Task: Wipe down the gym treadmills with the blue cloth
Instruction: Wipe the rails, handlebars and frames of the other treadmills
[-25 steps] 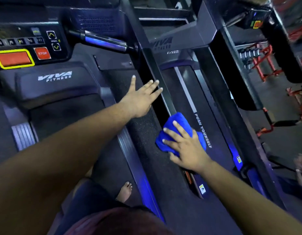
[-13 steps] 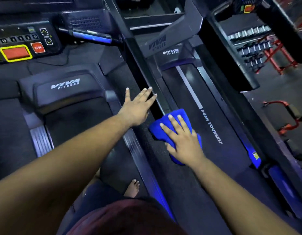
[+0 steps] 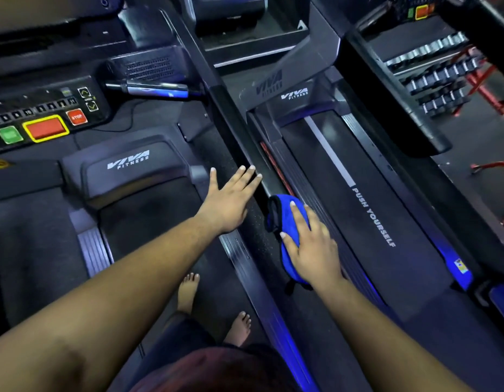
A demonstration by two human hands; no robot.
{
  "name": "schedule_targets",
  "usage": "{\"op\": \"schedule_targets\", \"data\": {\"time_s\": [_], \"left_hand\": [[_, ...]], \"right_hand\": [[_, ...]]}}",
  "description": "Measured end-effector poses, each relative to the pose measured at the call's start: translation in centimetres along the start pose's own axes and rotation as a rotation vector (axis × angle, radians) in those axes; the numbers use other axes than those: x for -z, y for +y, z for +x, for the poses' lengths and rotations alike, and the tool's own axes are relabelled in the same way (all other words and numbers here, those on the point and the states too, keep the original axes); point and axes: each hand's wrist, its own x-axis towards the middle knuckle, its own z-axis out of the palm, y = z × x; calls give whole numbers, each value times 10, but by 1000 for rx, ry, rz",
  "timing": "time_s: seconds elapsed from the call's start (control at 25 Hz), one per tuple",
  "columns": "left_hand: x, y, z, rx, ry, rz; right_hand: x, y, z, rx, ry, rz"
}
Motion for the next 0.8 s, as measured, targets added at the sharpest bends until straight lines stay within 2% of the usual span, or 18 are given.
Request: {"op": "schedule_targets", "data": {"time_s": [0.12,0.32,0.52,0.8], "left_hand": [[4,-18,10,75,18,-47],[15,-70,45,141,38,-39],[37,-137,103,131,87,36],[59,-204,153,108,131,114]], "right_hand": [[6,-32,56,12,-23,-83],[8,-85,151,62,-13,-59],[8,-123,223,87,1,-108],[13,-168,309,92,-27,-37]]}}
